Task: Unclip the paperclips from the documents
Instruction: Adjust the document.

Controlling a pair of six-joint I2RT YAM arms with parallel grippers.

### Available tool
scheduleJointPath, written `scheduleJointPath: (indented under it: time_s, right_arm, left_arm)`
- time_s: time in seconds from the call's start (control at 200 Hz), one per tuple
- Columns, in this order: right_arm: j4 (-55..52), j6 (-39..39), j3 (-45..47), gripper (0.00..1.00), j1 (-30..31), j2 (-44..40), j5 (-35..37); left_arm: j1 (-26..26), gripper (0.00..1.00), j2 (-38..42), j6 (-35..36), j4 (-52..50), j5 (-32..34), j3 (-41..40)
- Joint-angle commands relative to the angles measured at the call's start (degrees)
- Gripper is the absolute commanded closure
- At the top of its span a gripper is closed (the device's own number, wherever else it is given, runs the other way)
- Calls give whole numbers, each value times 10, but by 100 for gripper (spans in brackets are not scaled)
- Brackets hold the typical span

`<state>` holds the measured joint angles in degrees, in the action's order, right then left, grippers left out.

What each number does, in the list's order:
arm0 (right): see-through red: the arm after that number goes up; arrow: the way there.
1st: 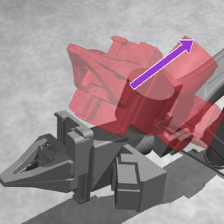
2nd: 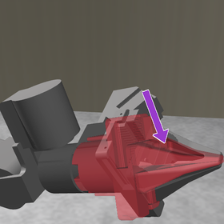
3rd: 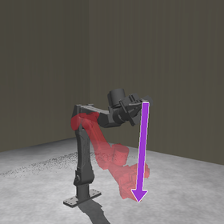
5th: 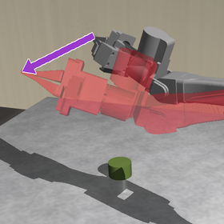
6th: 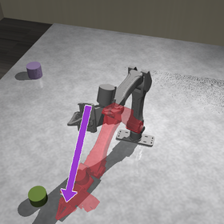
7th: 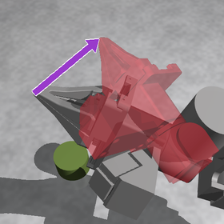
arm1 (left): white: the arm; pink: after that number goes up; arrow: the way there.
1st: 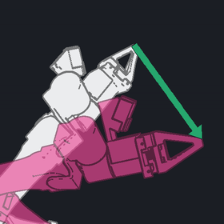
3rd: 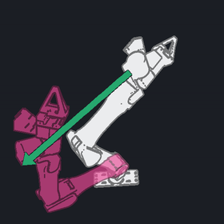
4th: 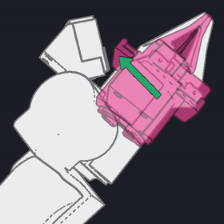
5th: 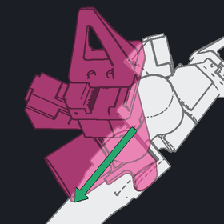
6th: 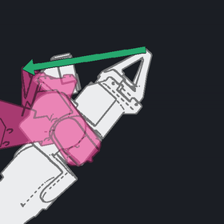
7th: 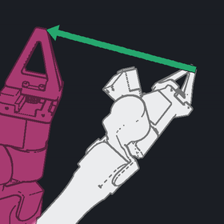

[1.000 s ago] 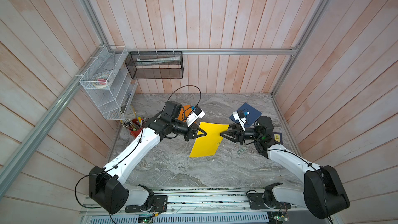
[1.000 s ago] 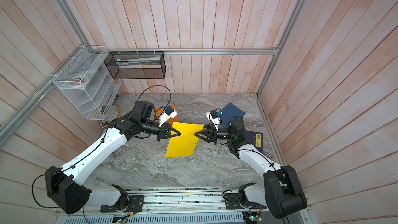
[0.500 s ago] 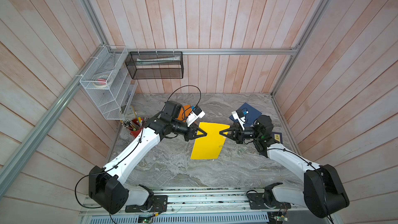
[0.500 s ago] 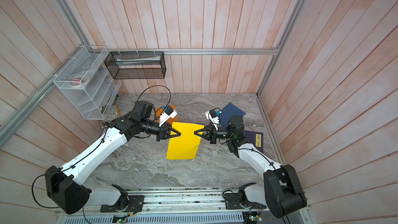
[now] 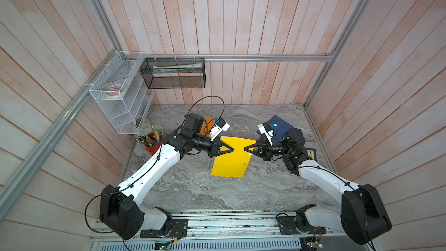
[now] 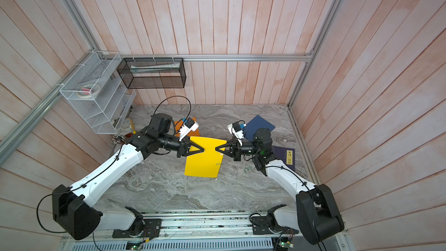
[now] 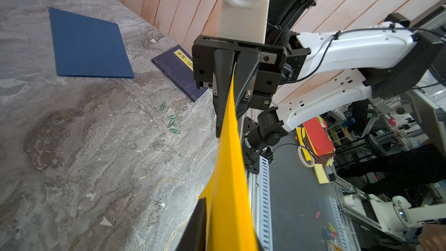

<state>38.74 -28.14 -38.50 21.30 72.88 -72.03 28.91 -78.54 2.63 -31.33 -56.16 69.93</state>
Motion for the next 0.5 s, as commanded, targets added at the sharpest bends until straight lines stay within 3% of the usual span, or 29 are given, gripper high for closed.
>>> scheduleJointPath:
  time_s: [0.0, 0.07, 0.12, 0.265, 0.495]
  right_arm:
    - [-8, 1, -18, 100, 3, -5, 2]
    - [-19, 9, -19, 100, 3, -7, 4]
    - [-28, 16, -19, 93, 3, -10, 3]
    - [-70, 44, -25, 78, -7, -15, -7]
    - [-144, 87, -36, 72, -23, -13, -42]
  left_arm:
    - [-1, 90, -1, -9, 25, -8, -8]
    - [-1, 97, 1, -10, 25, -1, -10]
    - [-1, 100, 5, -9, 25, 3, -12]
    - [-3, 100, 15, -3, 21, 6, -13]
    - [-5, 100, 22, 6, 9, 4, -11]
